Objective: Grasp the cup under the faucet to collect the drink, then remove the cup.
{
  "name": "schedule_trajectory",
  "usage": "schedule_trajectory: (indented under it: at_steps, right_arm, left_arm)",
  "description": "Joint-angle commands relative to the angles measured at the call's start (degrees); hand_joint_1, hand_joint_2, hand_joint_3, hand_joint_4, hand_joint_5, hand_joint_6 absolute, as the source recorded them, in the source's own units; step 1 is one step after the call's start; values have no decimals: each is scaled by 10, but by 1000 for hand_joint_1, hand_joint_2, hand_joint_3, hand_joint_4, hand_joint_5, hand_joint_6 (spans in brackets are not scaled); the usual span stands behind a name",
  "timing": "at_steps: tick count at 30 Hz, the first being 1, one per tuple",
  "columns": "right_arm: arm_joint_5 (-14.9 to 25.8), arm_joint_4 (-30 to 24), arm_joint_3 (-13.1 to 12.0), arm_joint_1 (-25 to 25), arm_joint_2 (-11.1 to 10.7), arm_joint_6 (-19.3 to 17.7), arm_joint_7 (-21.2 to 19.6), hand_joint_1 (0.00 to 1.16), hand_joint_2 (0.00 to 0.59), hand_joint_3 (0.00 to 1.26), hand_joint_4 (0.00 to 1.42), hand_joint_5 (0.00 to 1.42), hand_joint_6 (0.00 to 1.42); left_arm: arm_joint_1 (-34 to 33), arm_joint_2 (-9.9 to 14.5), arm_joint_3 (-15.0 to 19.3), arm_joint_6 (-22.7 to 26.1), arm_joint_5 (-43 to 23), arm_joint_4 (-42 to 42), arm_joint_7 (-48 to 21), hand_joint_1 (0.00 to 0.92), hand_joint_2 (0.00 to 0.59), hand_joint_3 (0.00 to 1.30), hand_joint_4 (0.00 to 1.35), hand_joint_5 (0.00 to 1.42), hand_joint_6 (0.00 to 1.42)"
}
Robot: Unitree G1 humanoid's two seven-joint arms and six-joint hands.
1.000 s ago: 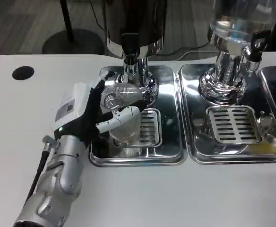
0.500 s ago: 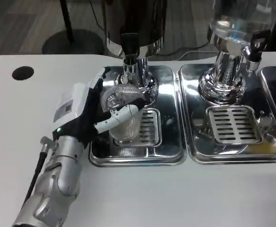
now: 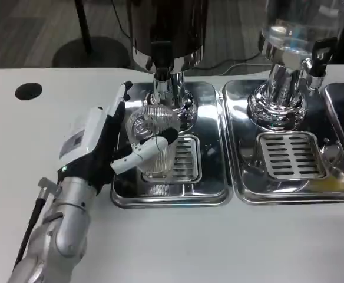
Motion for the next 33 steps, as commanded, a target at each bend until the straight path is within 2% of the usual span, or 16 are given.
schedule_trajectory:
  at_steps: [1, 12, 24, 33]
  right_arm:
    - [3, -2, -5, 2, 2, -5, -4, 739, 534, 343, 263, 194, 62]
    - [0, -8, -2, -1, 3, 0, 1, 739, 534, 338, 263, 194, 62]
    - [2, -19, -2, 5, 5, 3, 7, 738, 534, 335, 263, 194, 62]
    - [4, -24, -1, 7, 7, 1, 8, 738, 534, 340, 263, 195, 62]
  left_arm:
    - [41, 14, 22, 7, -7, -52, -15, 77, 0, 0, 0, 103, 16]
    - [118, 21, 60, 6, -16, -141, -25, 73, 0, 0, 18, 103, 0]
    - [146, 13, 94, 42, -49, -217, -59, 67, 1, 59, 59, 124, 6]
    - [169, 13, 105, 50, -54, -247, -72, 75, 15, 116, 167, 157, 12]
